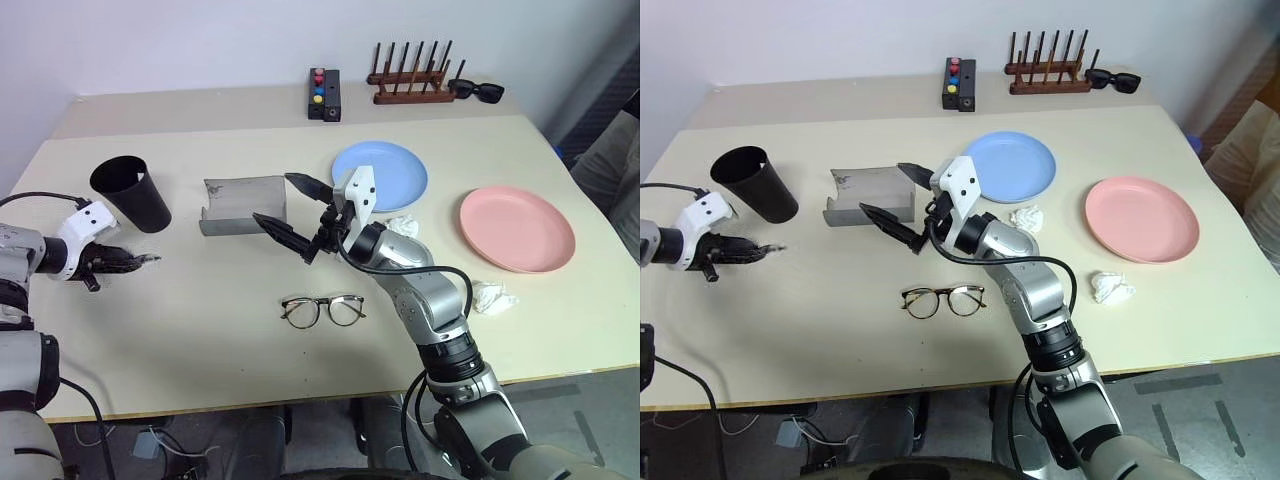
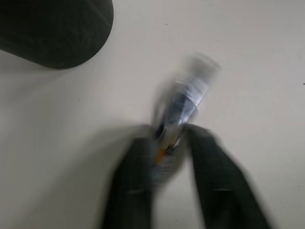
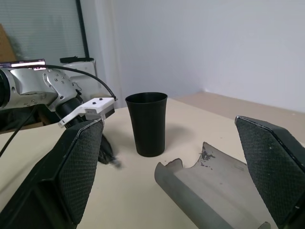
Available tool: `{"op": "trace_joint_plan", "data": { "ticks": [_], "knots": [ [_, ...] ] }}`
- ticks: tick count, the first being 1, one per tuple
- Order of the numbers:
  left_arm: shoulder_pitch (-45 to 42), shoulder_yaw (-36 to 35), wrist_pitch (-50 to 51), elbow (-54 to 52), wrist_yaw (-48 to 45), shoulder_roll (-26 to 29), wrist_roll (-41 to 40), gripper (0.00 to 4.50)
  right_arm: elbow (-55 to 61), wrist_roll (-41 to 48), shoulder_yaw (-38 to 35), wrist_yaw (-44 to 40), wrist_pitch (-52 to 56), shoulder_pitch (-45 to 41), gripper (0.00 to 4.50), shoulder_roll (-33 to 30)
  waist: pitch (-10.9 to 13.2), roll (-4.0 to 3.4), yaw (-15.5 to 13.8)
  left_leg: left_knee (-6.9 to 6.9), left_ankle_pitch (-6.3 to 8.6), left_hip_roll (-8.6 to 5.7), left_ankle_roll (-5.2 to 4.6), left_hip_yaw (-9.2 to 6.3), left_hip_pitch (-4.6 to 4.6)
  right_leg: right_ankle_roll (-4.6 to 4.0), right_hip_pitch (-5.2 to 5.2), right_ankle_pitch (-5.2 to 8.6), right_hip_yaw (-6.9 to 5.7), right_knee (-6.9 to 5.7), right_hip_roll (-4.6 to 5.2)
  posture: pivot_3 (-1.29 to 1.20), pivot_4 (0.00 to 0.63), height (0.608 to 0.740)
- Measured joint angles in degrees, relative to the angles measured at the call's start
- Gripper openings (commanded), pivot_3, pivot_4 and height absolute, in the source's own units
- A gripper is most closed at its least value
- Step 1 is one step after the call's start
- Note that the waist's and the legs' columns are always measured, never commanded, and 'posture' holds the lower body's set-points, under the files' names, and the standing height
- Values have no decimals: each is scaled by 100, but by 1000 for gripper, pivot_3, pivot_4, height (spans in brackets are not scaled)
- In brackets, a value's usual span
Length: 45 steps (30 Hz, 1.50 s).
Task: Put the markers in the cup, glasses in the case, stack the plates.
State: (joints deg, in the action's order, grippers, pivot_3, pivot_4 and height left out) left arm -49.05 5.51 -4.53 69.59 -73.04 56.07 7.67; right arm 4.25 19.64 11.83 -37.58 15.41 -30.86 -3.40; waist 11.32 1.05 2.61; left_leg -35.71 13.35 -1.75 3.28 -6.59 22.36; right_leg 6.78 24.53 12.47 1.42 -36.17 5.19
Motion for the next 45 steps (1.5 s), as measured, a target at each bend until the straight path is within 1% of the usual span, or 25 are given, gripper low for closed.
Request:
{"op": "trace_joint_plan", "data": {
  "ticks": [3,6,11,14,15,17,19,20,22,24,26,29,31,34,37,40,45],
  "knots": [
    [126,-74,-81,-65,-23,25,-32,828,0,-1,3,-6,-4,0,4500,1,0,-1,8,1,0,4,0,1,0,-1,0,0,1,1,-3,0,150,739],
    [203,-176,-93,-124,-71,39,-76,47,-1,-1,10,-19,-7,-1,4500,6,-1,0,9,0,0,6,0,2,0,-2,0,0,1,2,-6,0,150,739],
    [455,-301,-142,-383,-198,123,-165,17,-1,-2,15,-48,-8,-1,4500,11,0,0,22,2,0,11,0,3,0,-3,0,-1,1,4,-10,0,150,739],
    [821,-441,-191,-803,-547,199,-383,17,-1,-3,11,-49,-10,0,4500,7,0,-1,31,4,0,15,0,3,0,-6,0,0,1,5,-13,0,150,739],
    [993,-497,-134,-1041,-688,215,-506,17,0,-3,9,-50,-10,0,4500,5,0,-1,27,4,0,15,0,3,1,-7,1,0,1,5,-13,0,150,739],
    [1442,-697,177,-1904,-1024,193,-956,17,1,2,-10,-63,1,7,4500,-29,1,1,18,3,0,21,0,2,6,-13,2,0,1,7,-15,0,150,739],
    [1796,-1050,719,-2965,-1083,108,-1551,17,19,47,-15,-139,42,8,4500,-97,2,7,-24,0,0,25,1,-3,10,-17,3,-1,-2,9,-17,0,150,739],
    [1819,-1249,982,-3393,-987,42,-1832,17,26,85,-15,-188,59,8,4500,-140,2,7,-42,-4,0,25,1,-5,12,-17,2,-1,-4,10,-17,0,150,739],
    [1757,-1765,1464,-4221,-553,-142,-2375,17,62,137,-14,-282,72,5,4500,-217,2,9,-39,-9,0,24,1,-4,12,-16,0,-1,-3,11,-17,0,150,739],
    [1567,-2137,1704,-4696,18,-362,-2726,17,88,131,-9,-362,58,-2,4500,-311,2,8,-15,-9,0,25,1,-4,8,-16,-1,-1,-3,9,-19,0,150,739],
    [1224,-2501,1815,-5026,856,-731,-2953,17,95,105,10,-429,45,-32,4500,-391,1,10,-14,-10,0,27,1,-5,7,-15,-1,-1,-4,9,-24,0,150,739],
    [812,-2722,1859,-5342,1976,-1040,-2955,17,128,92,26,-445,43,-47,4500,-386,1,10,25,-6,0,27,1,-3,3,-16,1,-2,-2,7,-26,0,150,739],
    [686,-2720,1588,-5340,2719,-1174,-2708,17,130,89,41,-445,42,-50,4500,-374,1,8,34,-2,0,27,1,-2,-1,-18,1,-3,-1,6,-26,0,150,739],
    [544,-2729,914,-4913,3898,-1418,-2211,17,131,90,76,-440,31,-63,4500,-300,1,8,17,-3,0,28,1,-3,-1,-21,1,-5,-1,7,-29,0,150,739],
    [544,-2762,319,-4514,4794,-1667,-1898,17,131,90,90,-426,-9,-108,4500,-213,1,9,-13,-5,0,28,2,-2,2,-21,1,-6,-1,10,-28,0,150,739],
    [639,-2782,-113,-4312,5376,-1928,-1762,17,132,91,98,-398,-46,-120,4500,-148,-1,11,-33,-9,0,25,3,-2,6,-21,0,-7,-1,11,-25,0,150,739],
    [1063,-2780,-361,-4274,5781,-2259,-1745,17,153,97,90,-320,-86,-120,4500,-91,-1,11,-21,-8,0,26,3,-3,6,-22,0,-7,-1,10,-27,0,150,739]
  ]
}}
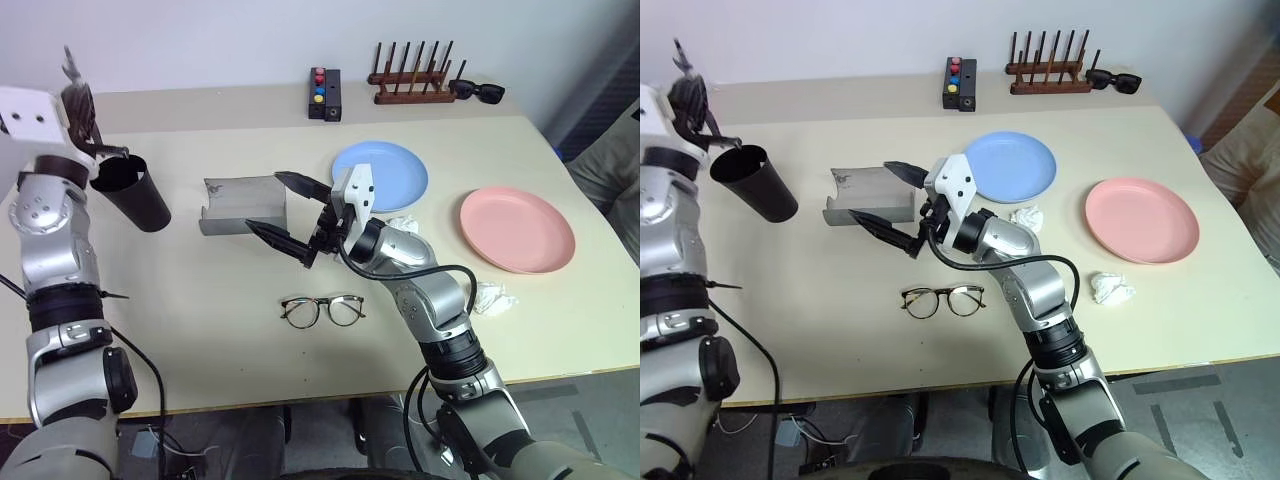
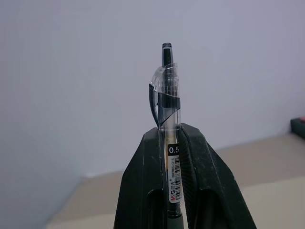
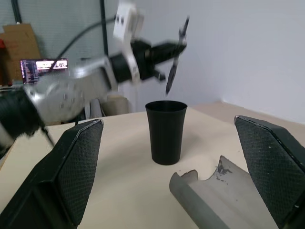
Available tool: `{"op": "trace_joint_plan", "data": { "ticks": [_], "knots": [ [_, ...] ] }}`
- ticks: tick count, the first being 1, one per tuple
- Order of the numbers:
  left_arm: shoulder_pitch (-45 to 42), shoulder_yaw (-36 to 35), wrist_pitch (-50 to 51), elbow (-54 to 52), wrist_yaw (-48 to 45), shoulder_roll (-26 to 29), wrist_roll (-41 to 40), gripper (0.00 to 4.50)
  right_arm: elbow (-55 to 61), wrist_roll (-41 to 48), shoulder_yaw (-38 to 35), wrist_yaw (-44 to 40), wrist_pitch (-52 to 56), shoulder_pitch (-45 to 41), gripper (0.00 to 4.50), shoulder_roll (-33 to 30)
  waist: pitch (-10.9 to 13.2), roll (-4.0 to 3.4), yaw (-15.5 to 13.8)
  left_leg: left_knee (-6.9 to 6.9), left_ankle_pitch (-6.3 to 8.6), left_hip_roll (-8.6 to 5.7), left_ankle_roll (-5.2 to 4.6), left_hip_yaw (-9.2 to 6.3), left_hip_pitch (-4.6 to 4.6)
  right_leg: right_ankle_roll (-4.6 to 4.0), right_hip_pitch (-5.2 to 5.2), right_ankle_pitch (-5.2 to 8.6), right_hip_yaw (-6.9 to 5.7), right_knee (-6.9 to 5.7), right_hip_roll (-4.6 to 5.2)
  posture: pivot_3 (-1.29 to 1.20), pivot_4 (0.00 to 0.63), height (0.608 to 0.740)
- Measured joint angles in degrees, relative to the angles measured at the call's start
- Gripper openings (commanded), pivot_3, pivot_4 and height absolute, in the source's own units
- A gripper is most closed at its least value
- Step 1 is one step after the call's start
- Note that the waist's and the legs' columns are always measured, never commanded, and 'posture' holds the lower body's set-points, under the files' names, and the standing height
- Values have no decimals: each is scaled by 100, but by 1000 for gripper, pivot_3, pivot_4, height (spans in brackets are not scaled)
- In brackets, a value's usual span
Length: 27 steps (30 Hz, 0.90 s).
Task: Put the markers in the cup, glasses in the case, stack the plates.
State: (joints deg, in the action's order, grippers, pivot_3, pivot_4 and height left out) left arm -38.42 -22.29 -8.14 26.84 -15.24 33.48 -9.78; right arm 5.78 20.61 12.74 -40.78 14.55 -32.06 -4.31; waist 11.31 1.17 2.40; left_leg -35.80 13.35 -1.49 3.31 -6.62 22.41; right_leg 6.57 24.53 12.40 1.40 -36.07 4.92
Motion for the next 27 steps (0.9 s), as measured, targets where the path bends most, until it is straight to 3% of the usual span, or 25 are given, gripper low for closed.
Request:
{"op": "trace_joint_plan", "data": {
  "ticks": [14,21,27],
  "knots": [
    [474,-80,-60,-1,427,-336,-244,17,80,104,-23,69,-39,0,4500,111,0,0,4,0,0,0,0,0,-1,-1,0,0,0,1,-1,0,150,739],
    [616,-122,59,-85,518,-389,-340,3204,80,105,-23,62,-39,0,4500,111,0,0,7,1,0,0,0,0,-1,-1,0,0,0,0,-1,0,150,739],
    [639,-121,225,-208,539,-454,-354,3204,80,108,-20,54,-39,0,4500,114,0,0,2,0,0,0,0,0,-1,-1,-1,0,0,1,-1,0,150,739]
  ]
}}
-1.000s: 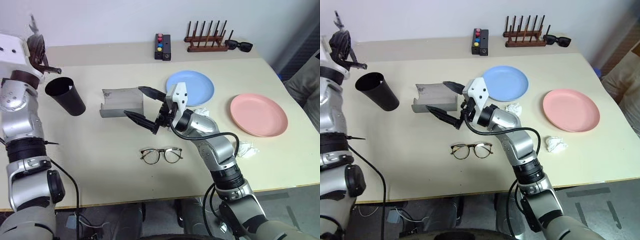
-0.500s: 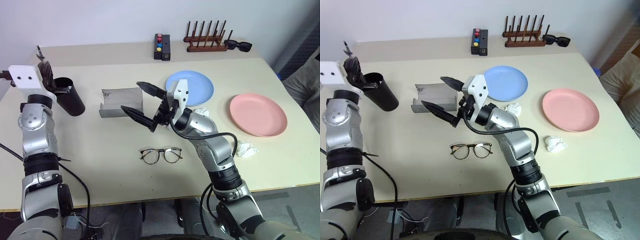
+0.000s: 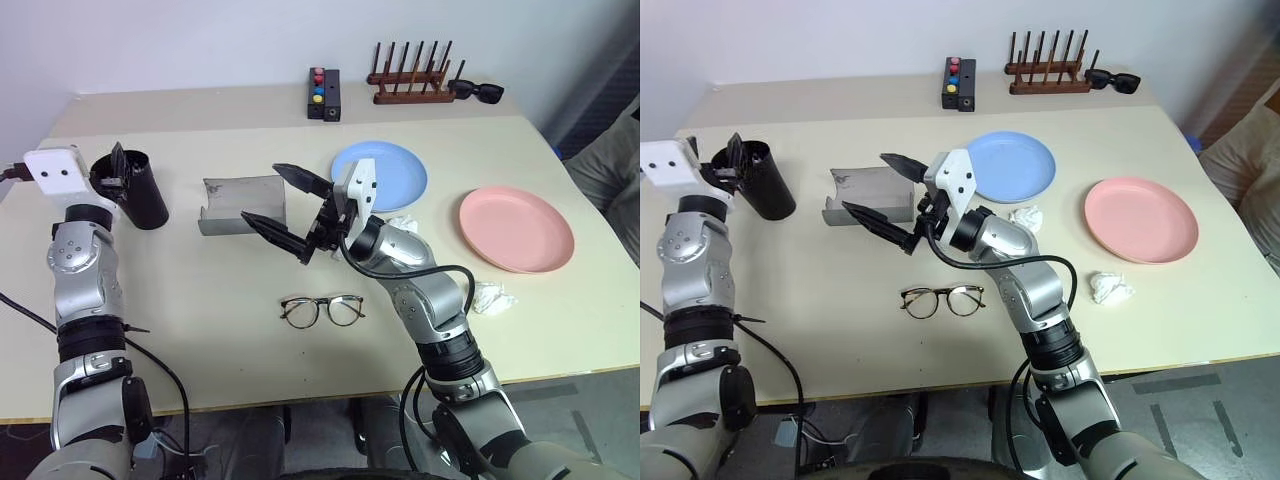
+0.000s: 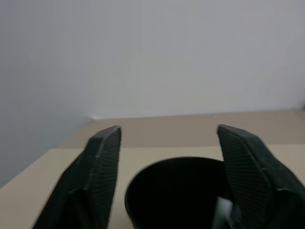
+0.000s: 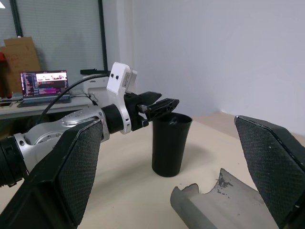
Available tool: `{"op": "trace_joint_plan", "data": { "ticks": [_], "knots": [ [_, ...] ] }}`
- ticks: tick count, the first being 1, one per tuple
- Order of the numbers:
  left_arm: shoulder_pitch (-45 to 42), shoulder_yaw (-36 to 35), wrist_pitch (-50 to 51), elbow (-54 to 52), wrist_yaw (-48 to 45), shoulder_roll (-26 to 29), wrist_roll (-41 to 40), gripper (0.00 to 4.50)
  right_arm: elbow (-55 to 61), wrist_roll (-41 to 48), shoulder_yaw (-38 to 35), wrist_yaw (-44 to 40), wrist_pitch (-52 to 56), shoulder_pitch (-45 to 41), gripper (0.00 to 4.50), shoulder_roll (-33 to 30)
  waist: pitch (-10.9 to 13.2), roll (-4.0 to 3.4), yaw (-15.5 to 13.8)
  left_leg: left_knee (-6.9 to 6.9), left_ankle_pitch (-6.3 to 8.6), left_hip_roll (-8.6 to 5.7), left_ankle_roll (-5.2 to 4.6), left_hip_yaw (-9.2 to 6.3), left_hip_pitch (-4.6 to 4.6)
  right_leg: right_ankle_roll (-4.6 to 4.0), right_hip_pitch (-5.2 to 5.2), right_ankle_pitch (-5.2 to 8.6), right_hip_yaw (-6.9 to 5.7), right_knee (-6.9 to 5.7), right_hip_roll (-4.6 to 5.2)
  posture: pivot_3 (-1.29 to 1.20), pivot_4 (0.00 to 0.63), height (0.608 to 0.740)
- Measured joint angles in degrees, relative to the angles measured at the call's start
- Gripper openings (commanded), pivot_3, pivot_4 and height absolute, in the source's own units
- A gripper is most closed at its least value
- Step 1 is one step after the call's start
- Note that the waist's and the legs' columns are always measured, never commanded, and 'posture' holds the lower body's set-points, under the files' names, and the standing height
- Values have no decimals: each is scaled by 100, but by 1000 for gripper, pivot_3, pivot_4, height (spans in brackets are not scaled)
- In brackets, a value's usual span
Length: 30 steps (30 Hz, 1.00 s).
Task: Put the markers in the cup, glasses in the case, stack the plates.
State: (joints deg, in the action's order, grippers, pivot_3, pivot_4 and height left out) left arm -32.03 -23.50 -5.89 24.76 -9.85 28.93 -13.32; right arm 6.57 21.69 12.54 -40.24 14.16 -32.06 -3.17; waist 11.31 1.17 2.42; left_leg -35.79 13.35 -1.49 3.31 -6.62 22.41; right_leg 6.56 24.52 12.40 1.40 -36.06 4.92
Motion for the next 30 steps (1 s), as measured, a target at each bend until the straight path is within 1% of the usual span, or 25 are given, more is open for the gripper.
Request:
{"op": "trace_joint_plan", "data": {
  "ticks": [3,5,8,9,11,12,15,17,19,22,25,30],
  "knots": [
    [0,-1,95,-167,-82,-41,-182,3204,0,0,0,1,0,0,4500,1,0,0,2,0,0,0,0,0,0,0,0,0,0,0,0,0,150,739],
    [-1,5,277,-398,-326,-39,-379,3204,0,-1,-1,2,0,0,4500,-3,0,0,4,0,0,0,0,0,0,0,0,0,0,0,0,0,150,739],
    [-5,128,678,-793,-1034,127,-753,4029,0,-6,-5,2,-4,0,4500,-29,0,0,8,0,0,0,0,0,1,-1,0,0,0,1,-1,0,150,739],
    [-8,226,888,-898,-1377,290,-892,4458,0,-7,-18,3,-7,0,4500,-51,0,0,11,1,0,0,0,0,1,-1,0,1,0,0,-1,0,150,739],
    [-26,350,1239,-1043,-1956,560,-1098,4458,0,-10,-83,4,-15,-2,4500,-109,0,0,13,2,0,1,0,1,1,-2,0,1,0,1,-2,0,150,739],
    [-24,564,1590,-1127,-2539,892,-1222,4458,-2,-11,-134,2,-29,-2,4500,-171,0,-1,17,2,0,1,0,1,1,-2,0,2,0,1,-3,0,150,739],
    [-27,1114,2138,-1250,-3781,1512,-1327,4458,-18,-15,-246,2,-43,-3,4500,-256,2,-4,21,6,0,4,0,4,-2,-4,0,3,2,2,-6,0,150,739],
    [-61,1482,2315,-1179,-4345,1727,-1206,4458,-19,-17,-244,0,-47,-2,4500,-254,3,-5,20,9,0,9,0,4,-3,-10,0,6,2,3,-11,0,150,739],
    [-269,2040,2372,-857,-4851,1863,-858,4458,-17,-21,-226,1,-51,1,4500,-248,3,-5,16,9,0,16,0,3,-3,-12,0,7,1,4,-20,0,150,739],
    [-503,2628,2267,-337,-5367,1916,-345,4458,-10,-28,-189,-1,-51,14,4500,-251,3,-5,15,10,0,17,0,3,-2,-14,1,8,1,3,-21,0,150,739],
    [-905,3002,2017,396,-5608,1810,123,4458,25,-64,-135,-19,-50,113,4500,-296,3,-5,12,10,0,17,-1,3,-1,-14,2,8,1,3,-22,0,150,739],
    [-1489,3370,1349,1472,-5720,1605,775,4458,104,-76,-78,-14,-33,248,4500,-358,3,-4,8,9,0,17,0,3,0,-13,2,9,1,3,-22,0,150,739]
  ]
}}
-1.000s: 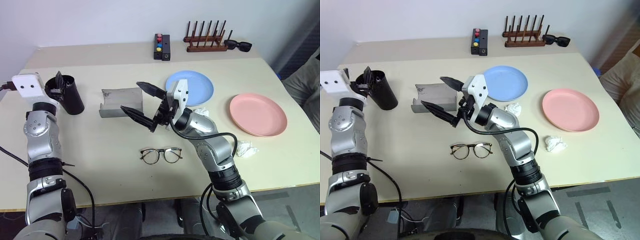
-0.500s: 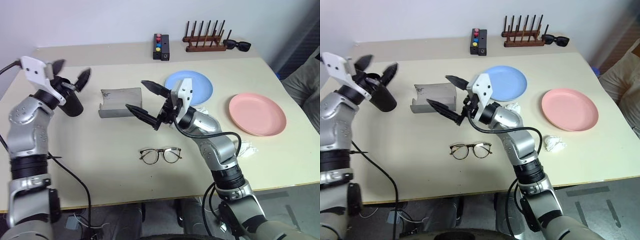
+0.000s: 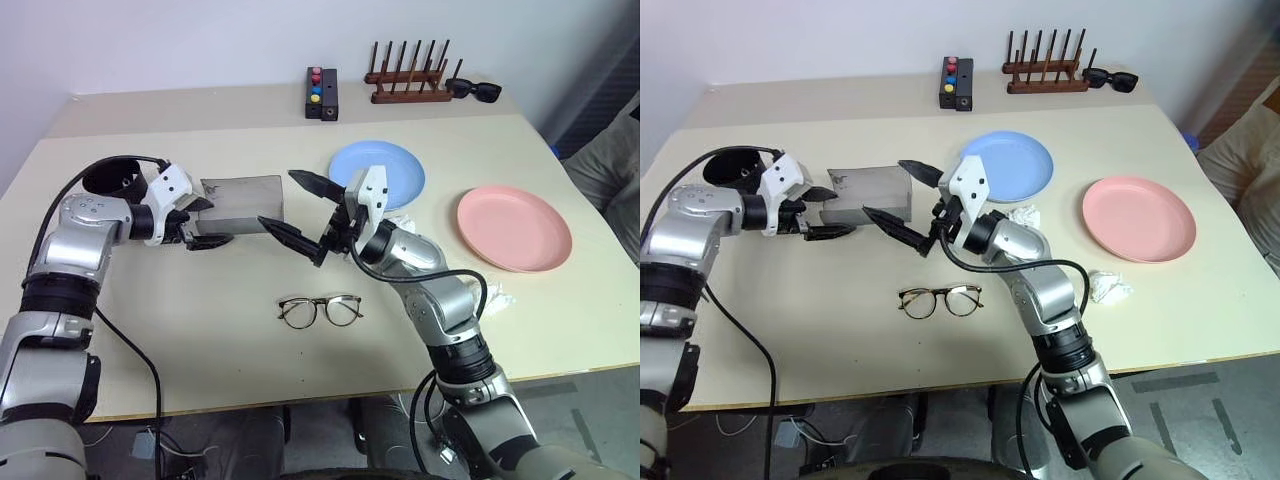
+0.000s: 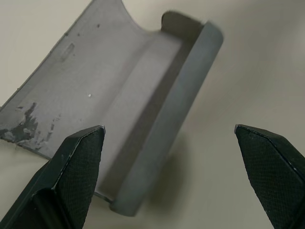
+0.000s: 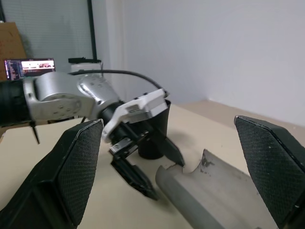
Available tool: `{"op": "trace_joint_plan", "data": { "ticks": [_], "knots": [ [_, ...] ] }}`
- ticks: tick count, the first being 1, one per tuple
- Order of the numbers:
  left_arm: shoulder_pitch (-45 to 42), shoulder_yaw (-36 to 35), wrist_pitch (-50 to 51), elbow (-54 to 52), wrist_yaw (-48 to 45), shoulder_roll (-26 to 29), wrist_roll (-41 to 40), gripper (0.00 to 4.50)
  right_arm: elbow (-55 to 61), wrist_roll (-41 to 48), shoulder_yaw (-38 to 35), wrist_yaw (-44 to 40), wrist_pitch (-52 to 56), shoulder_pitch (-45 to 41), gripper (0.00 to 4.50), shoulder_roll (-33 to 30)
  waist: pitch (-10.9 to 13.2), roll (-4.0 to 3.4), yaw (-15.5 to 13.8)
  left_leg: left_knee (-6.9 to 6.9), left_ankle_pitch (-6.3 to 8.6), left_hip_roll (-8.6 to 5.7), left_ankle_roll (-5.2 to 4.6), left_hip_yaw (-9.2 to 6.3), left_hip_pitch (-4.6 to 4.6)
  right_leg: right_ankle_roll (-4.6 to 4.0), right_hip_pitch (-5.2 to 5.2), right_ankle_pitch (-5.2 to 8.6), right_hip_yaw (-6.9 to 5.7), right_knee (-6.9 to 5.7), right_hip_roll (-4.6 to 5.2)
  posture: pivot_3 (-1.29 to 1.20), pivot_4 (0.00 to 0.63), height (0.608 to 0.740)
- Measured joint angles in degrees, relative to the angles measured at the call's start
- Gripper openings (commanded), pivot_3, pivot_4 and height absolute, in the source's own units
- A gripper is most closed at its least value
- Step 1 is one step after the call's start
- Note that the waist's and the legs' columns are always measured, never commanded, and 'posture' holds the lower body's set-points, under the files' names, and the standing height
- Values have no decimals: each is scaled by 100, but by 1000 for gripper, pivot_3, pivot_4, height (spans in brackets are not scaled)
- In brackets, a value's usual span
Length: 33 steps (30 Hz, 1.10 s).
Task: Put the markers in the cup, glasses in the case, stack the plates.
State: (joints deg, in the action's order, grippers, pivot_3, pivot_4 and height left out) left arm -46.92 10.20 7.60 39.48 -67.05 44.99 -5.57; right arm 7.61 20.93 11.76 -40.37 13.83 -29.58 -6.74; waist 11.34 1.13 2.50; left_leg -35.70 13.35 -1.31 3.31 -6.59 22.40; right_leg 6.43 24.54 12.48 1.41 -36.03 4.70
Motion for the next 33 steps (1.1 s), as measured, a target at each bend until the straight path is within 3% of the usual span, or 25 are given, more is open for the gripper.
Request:
{"op": "trace_joint_plan", "data": {
  "ticks": [4,7,13,21,26,30,33],
  "knots": [
    [-345,197,-486,803,-102,-278,409,4458,68,-2,20,35,2,20,4500,-7,0,1,5,0,0,0,-1,0,1,0,0,0,0,0,0,0,150,739],
    [-442,258,-729,1184,-235,-444,603,3698,69,-11,21,62,3,23,4500,-35,0,1,8,0,0,0,-1,0,1,1,0,0,0,0,0,0,150,739],
    [-578,242,-1104,1522,-310,-495,864,812,104,-35,20,90,3,40,4500,-77,0,1,4,0,0,0,-1,0,1,1,0,0,0,0,0,0,150,739],
    [-311,50,-1096,1134,-707,-574,637,812,138,-38,20,98,34,62,4500,-140,0,1,4,-2,0,1,-1,-1,2,1,0,0,0,-1,0,0,150,739],
    [406,-28,-552,-437,-1225,-585,166,812,295,-21,-7,23,163,124,4500,-459,0,1,-1,-3,0,2,-1,-2,4,0,0,0,0,-2,1,0,150,739],
    [1001,90,-22,-2000,-1441,-577,-26,812,637,68,-40,-296,490,427,4500,-1114,0,1,-10,-5,0,2,-1,-1,7,0,-1,0,1,3,3,0,150,739],
    [1140,263,183,-2570,-1472,-623,-58,812,703,76,-112,-353,608,522,4500,-1270,0,0,2,-5,0,5,-1,-1,1,-3,-1,0,1,0,-2,0,150,739]
  ]
}}
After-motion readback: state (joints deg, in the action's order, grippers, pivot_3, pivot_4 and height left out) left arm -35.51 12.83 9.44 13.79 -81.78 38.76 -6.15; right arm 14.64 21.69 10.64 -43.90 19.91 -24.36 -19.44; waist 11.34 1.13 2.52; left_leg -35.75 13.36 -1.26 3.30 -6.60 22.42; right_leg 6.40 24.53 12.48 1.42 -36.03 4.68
